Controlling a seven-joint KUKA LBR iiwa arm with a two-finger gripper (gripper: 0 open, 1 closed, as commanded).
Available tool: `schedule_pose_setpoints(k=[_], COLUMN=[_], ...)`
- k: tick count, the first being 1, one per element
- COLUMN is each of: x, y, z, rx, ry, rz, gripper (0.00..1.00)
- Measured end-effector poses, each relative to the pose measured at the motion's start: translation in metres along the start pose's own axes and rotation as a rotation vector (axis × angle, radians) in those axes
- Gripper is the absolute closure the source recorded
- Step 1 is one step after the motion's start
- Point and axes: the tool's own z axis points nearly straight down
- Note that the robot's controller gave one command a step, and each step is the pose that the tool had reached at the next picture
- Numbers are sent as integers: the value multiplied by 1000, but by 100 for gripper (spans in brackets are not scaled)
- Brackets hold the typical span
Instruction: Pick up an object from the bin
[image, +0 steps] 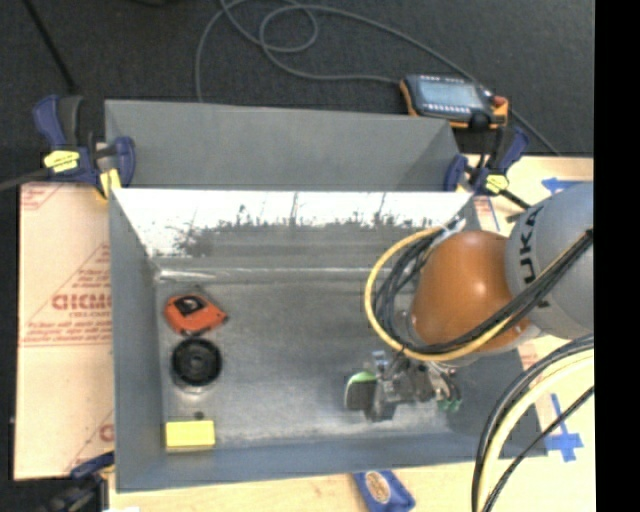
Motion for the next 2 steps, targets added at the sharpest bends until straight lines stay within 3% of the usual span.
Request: schedule_pose_setpoints(k=[2], x=[-1], y=[0], z=[-33], rx=[1], ry=[-3], rz=[1], gripper=[100])
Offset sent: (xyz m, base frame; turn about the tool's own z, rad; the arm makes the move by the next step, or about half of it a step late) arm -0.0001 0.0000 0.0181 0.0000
